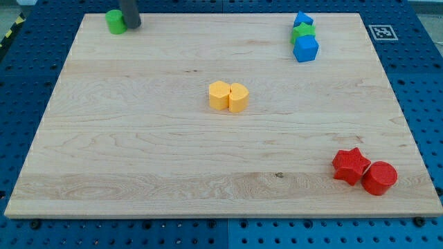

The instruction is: Push green star to the bottom right of the green circle

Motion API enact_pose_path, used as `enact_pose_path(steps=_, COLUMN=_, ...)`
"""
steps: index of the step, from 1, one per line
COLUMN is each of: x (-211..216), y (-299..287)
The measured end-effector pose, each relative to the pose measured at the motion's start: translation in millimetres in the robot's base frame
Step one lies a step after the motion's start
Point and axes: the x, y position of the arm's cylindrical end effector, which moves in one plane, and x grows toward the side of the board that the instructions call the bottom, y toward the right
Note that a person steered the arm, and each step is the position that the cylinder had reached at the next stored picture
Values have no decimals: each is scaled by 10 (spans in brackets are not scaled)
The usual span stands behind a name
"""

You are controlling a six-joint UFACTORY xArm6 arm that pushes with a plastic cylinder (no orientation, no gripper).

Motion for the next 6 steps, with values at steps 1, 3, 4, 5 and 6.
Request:
enact_pose_path(steps=1, x=148, y=179)
enact_pose_path(steps=3, x=770, y=1050)
enact_pose_path(steps=4, x=929, y=1745)
enact_pose_path(steps=5, x=1034, y=2537)
enact_pose_path(steps=6, x=1238, y=3318)
